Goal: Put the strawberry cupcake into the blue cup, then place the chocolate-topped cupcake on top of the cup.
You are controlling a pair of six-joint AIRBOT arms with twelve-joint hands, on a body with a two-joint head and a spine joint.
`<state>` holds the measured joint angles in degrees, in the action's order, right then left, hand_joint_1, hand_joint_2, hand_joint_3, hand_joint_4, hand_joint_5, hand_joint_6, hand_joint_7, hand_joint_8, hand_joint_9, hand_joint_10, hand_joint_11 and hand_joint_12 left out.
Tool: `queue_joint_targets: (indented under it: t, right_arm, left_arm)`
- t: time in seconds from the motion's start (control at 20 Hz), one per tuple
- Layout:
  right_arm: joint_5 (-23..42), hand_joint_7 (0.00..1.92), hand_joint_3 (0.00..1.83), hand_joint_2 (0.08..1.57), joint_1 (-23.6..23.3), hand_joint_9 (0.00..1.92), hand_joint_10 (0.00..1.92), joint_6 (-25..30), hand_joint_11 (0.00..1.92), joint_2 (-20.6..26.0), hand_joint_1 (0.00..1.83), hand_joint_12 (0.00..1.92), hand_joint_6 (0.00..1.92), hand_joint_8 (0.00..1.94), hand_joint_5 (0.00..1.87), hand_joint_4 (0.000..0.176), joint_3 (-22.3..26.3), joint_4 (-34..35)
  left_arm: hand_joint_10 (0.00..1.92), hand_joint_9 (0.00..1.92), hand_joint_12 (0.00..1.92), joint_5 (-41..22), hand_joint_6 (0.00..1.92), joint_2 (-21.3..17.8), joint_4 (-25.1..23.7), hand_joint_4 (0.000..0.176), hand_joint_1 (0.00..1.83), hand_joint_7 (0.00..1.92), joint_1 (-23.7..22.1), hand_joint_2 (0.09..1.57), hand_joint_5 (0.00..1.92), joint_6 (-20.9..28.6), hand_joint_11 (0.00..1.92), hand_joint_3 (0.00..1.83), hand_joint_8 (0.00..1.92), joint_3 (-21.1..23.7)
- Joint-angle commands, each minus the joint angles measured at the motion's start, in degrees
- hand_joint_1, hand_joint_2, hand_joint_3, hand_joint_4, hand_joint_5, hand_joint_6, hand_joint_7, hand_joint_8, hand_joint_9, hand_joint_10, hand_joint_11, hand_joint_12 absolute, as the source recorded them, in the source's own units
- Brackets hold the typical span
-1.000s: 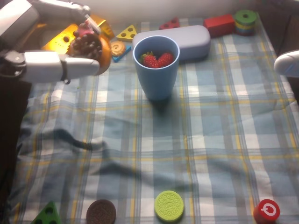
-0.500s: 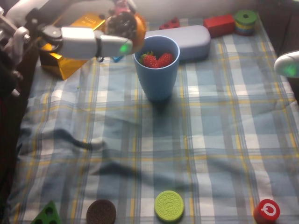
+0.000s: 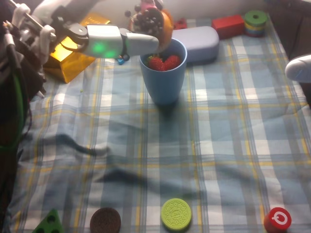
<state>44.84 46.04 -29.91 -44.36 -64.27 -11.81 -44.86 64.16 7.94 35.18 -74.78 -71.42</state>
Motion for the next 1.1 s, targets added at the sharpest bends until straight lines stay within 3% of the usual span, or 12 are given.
queue_joint_targets:
  t: [0.0, 0.05, 0.15, 0.2, 0.25, 0.35, 0.45, 0.55, 0.85, 0.9, 0.95, 1.05]
  right_arm:
    - [6.96, 0.0, 0.0, 0.92, -0.25, 0.0, 0.0, 0.22, 0.0, 0.4, 0.0, 0.0, 0.0, 0.0, 0.0, 0.06, -0.18, 2.06]
    - [6.96, 0.0, 0.0, 0.9, -0.25, 0.0, 0.0, 0.22, 0.0, 0.43, 0.0, 0.0, 0.0, 0.0, 0.0, 0.078, -0.18, 2.06]
    - [6.98, 0.0, 0.0, 0.91, -0.25, 0.0, 0.0, 0.23, 0.0, 0.38, 0.0, 0.0, 0.0, 0.0, 0.0, 0.084, -0.15, 2.06]
    - [7.0, 0.0, 0.0, 0.93, -0.25, 0.0, 0.0, 0.23, 0.0, 0.36, 0.0, 0.0, 0.0, 0.0, 0.0, 0.085, -0.16, 2.05]
    - [7.01, 0.0, 0.0, 0.94, -0.25, 0.0, 0.0, 0.23, 0.0, 0.36, 0.0, 0.0, 0.0, 0.0, 0.0, 0.085, -0.16, 2.04]
    - [7.05, 0.0, 0.01, 0.95, -0.25, 0.0, 0.0, 0.24, 0.0, 0.38, 0.0, 0.0, 0.0, 0.0, 0.0, 0.087, -0.15, 2.0]
    - [7.07, 0.0, 0.0, 0.94, -0.24, 0.0, 0.0, 0.24, 0.0, 0.44, 0.0, 0.0, 0.0, 0.0, 0.0, 0.095, -0.15, 1.99]
    - [7.09, 0.0, 0.0, 0.94, -0.16, 0.0, 0.0, 0.28, 0.0, 0.39, 0.0, 0.0, 0.0, 0.0, 0.0, 0.084, -0.14, 1.97]
    - [7.2, 0.0, 0.0, 0.93, 0.0, 0.0, 0.0, 0.38, 0.0, 0.36, 0.0, 0.0, 0.0, 0.0, 0.0, 0.093, -0.14, 1.98]
    - [7.2, 0.0, 0.0, 0.93, 0.0, 0.0, 0.0, 0.38, 0.0, 0.34, 0.0, 0.0, 0.0, 0.0, 0.0, 0.09, -0.15, 1.98]
    - [7.2, 0.0, 0.0, 0.93, 0.02, 0.0, 0.0, 0.38, 0.0, 0.31, 0.0, 0.0, 0.0, 0.0, 0.0, 0.085, -0.15, 1.98]
    - [7.2, 0.0, 0.0, 0.94, 0.04, 0.0, 0.0, 0.39, 0.0, 0.28, 0.0, 0.0, 0.0, 0.0, 0.0, 0.098, -0.15, 1.98]
  left_arm:
    - [0.0, 0.4, 0.66, -7.24, 0.96, 0.91, -0.03, 0.127, 1.04, 0.61, -0.51, 1.11, 0.99, 0.55, 0.0, 0.0, 0.0, -0.54]
    - [0.0, 0.41, 0.7, -7.19, 0.99, 1.35, -0.02, 0.103, 1.04, 0.61, -0.45, 1.12, 0.97, 0.55, 0.0, 0.0, 0.0, -0.82]
    - [0.0, 0.42, 0.71, -7.05, 1.03, 2.13, 0.0, 0.116, 1.03, 0.61, -0.32, 1.13, 0.94, 0.55, 0.0, 0.0, 0.0, -1.22]
    - [0.0, 0.42, 0.72, -7.05, 1.07, 2.44, 0.06, 0.092, 1.03, 0.6, -0.27, 1.14, 0.92, 0.56, 0.0, 0.0, 0.0, -1.39]
    - [0.0, 0.41, 0.69, -7.05, 1.13, 2.73, 0.14, 0.129, 1.0, 0.6, -0.22, 1.16, 0.88, 0.56, 0.0, 0.0, 0.0, -1.54]
    - [0.02, 0.33, 0.46, -7.07, 1.11, 3.33, 0.31, 0.062, 1.03, 0.59, -0.03, 1.16, 0.9, 0.59, 0.0, 0.0, 0.0, -1.84]
    - [0.01, 0.3, 0.31, -6.91, 1.07, 3.95, 0.44, 0.035, 1.05, 0.6, 0.18, 1.14, 0.93, 0.62, 0.0, 0.0, 0.0, -2.22]
    - [0.0, 0.27, 0.26, -6.67, 1.08, 4.22, 0.67, 0.105, 1.02, 0.58, 0.56, 1.15, 0.92, 0.63, 0.0, 0.0, 0.0, -2.51]
    - [0.0, 0.29, 0.27, -6.38, 1.02, 4.09, 0.77, 0.105, 1.04, 0.58, 0.64, 1.12, 0.95, 0.64, 0.04, 0.0, 0.0, -2.51]
    - [0.0, 0.28, 0.28, -6.36, 0.39, 4.09, 0.76, 0.068, 1.08, 0.57, 0.64, 1.05, 0.83, 0.67, 0.02, 0.0, 0.01, -2.5]
    - [0.0, 0.29, 0.29, -6.31, 0.13, 4.06, 0.76, 0.06, 1.1, 0.57, 0.67, 1.02, 0.83, 0.67, 0.02, 0.0, 0.0, -2.5]
    - [0.0, 0.28, 0.32, -6.23, 0.01, 4.03, 0.77, 0.086, 1.07, 0.54, 0.71, 0.99, 0.76, 0.69, 0.03, 0.0, 0.0, -2.5]
